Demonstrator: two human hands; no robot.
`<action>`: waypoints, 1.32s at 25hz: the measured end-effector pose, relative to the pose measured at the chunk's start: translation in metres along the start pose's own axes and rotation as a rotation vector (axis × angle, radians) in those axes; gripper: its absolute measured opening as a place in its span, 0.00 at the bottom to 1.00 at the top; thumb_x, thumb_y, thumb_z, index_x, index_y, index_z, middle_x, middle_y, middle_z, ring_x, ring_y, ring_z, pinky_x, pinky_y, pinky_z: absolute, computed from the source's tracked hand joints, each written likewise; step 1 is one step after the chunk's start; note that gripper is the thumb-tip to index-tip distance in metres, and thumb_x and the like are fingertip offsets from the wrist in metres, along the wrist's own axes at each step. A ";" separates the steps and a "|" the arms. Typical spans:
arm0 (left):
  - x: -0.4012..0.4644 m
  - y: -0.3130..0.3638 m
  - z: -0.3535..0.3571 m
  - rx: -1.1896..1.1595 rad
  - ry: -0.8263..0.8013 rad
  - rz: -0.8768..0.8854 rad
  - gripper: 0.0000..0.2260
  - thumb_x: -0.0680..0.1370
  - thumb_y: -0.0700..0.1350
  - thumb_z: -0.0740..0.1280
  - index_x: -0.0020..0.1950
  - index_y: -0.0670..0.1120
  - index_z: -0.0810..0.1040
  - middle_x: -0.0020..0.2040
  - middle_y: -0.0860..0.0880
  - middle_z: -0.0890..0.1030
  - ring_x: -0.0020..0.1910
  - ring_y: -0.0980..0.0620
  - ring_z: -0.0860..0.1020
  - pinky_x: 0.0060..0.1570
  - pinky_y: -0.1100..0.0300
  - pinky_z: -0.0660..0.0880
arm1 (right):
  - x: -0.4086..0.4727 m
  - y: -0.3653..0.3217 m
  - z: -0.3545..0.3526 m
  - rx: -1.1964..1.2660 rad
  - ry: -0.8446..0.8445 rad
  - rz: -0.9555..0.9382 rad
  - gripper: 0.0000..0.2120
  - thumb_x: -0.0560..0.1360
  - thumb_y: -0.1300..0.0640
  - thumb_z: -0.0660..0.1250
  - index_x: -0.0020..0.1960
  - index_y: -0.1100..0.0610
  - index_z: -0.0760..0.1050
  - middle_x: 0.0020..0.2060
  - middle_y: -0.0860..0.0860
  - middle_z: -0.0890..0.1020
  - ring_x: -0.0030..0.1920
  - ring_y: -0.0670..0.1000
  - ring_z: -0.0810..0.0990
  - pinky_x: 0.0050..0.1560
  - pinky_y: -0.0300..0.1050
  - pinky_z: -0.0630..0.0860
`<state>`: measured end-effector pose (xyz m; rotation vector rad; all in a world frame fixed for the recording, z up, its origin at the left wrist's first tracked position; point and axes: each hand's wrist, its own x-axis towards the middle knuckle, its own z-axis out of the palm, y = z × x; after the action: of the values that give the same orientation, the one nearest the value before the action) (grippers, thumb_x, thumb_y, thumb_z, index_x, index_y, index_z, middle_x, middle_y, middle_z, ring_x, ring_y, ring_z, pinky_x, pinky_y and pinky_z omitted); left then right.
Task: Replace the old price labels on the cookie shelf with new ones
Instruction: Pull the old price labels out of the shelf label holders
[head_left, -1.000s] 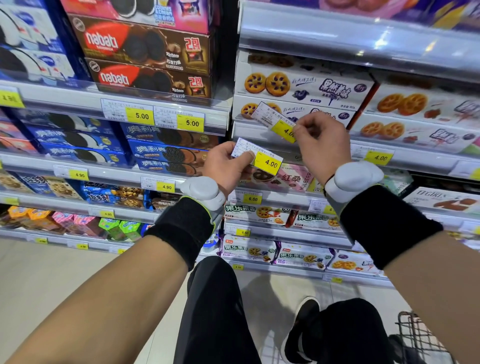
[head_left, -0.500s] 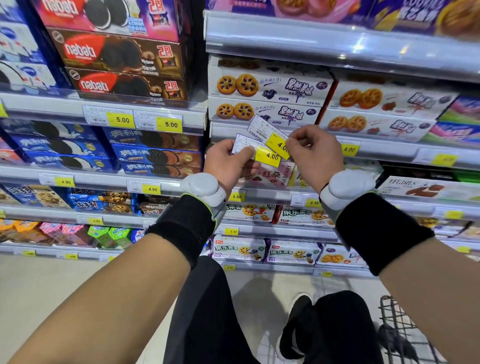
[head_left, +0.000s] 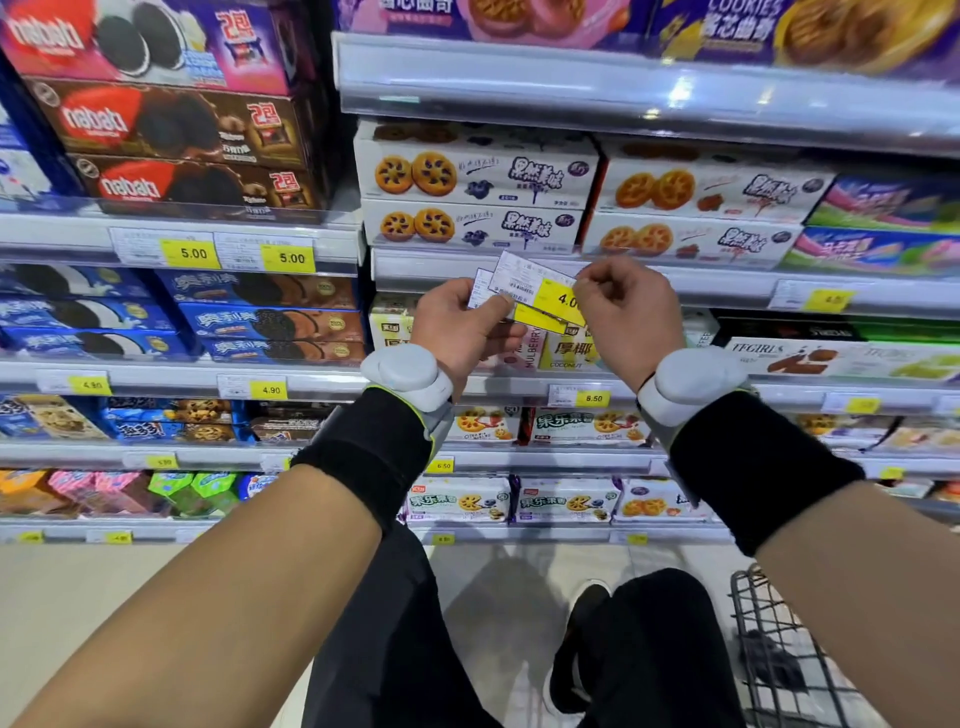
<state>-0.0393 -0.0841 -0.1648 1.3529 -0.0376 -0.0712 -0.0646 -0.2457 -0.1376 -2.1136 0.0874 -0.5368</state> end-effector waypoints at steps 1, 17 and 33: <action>-0.001 0.000 0.004 -0.001 -0.008 -0.004 0.04 0.77 0.36 0.66 0.42 0.40 0.75 0.34 0.45 0.78 0.32 0.46 0.81 0.37 0.54 0.82 | 0.000 0.002 -0.003 -0.029 0.020 0.004 0.04 0.75 0.59 0.64 0.43 0.54 0.77 0.31 0.49 0.76 0.34 0.49 0.72 0.36 0.40 0.70; 0.017 -0.026 0.054 0.040 -0.082 -0.047 0.02 0.76 0.35 0.67 0.46 0.41 0.76 0.33 0.46 0.80 0.29 0.48 0.81 0.33 0.57 0.81 | 0.010 0.045 -0.037 -0.166 0.090 0.054 0.06 0.75 0.52 0.66 0.45 0.55 0.77 0.33 0.46 0.78 0.32 0.44 0.75 0.36 0.42 0.71; 0.040 -0.042 0.072 0.089 -0.036 -0.076 0.02 0.76 0.35 0.67 0.48 0.40 0.77 0.37 0.41 0.81 0.27 0.51 0.79 0.33 0.58 0.81 | 0.054 0.098 -0.039 -0.538 0.108 -0.184 0.18 0.69 0.60 0.72 0.57 0.59 0.73 0.57 0.61 0.73 0.57 0.64 0.72 0.58 0.54 0.69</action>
<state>-0.0061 -0.1662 -0.1907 1.4415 -0.0194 -0.1592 -0.0177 -0.3462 -0.1798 -2.6313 0.1088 -0.8059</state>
